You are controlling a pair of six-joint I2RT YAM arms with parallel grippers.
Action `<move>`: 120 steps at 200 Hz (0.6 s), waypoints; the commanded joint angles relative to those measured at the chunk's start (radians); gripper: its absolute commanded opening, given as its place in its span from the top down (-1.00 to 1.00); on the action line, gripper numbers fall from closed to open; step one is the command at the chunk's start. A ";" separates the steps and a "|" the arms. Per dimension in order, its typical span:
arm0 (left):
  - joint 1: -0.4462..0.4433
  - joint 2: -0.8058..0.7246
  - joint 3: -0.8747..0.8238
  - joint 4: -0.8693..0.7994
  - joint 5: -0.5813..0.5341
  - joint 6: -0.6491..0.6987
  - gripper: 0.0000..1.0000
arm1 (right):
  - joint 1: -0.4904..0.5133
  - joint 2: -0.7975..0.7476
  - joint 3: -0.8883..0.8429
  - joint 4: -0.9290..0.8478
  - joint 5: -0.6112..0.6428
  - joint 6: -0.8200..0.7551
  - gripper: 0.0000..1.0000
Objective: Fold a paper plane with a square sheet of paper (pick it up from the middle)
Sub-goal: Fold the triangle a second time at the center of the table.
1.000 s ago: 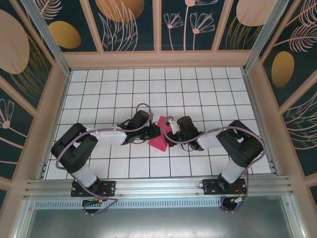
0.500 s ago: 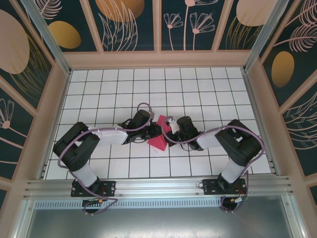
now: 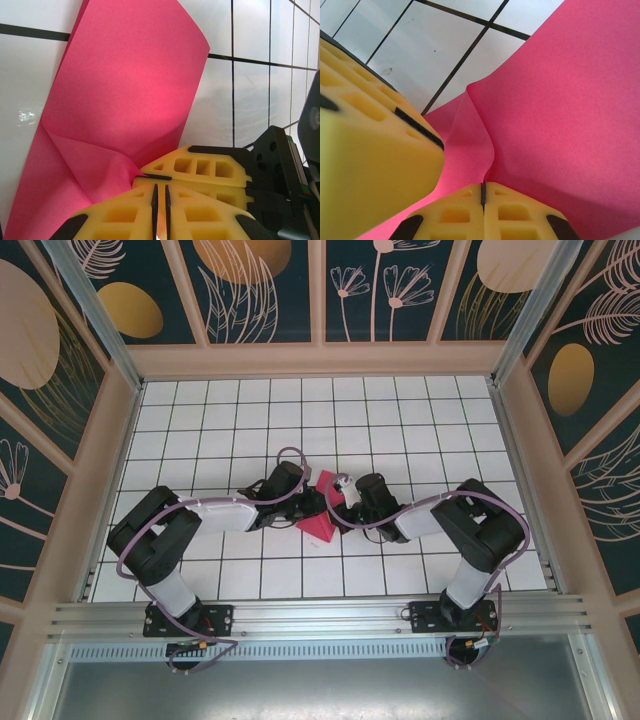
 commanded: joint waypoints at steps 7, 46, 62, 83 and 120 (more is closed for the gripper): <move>0.001 0.022 -0.008 0.030 -0.004 -0.020 0.67 | 0.005 0.042 -0.007 -0.072 0.042 0.003 0.98; 0.002 0.066 -0.023 0.030 -0.048 -0.029 0.69 | 0.004 0.043 0.000 -0.079 0.045 0.003 0.98; 0.002 0.069 -0.033 0.032 -0.061 -0.034 0.71 | 0.005 0.044 0.002 -0.081 0.044 0.004 0.98; 0.003 0.099 -0.028 0.025 -0.062 -0.026 0.72 | 0.005 0.042 0.006 -0.087 0.044 0.004 0.98; 0.002 0.124 -0.049 0.015 -0.072 -0.031 0.74 | 0.005 0.042 0.019 -0.098 0.044 0.013 0.97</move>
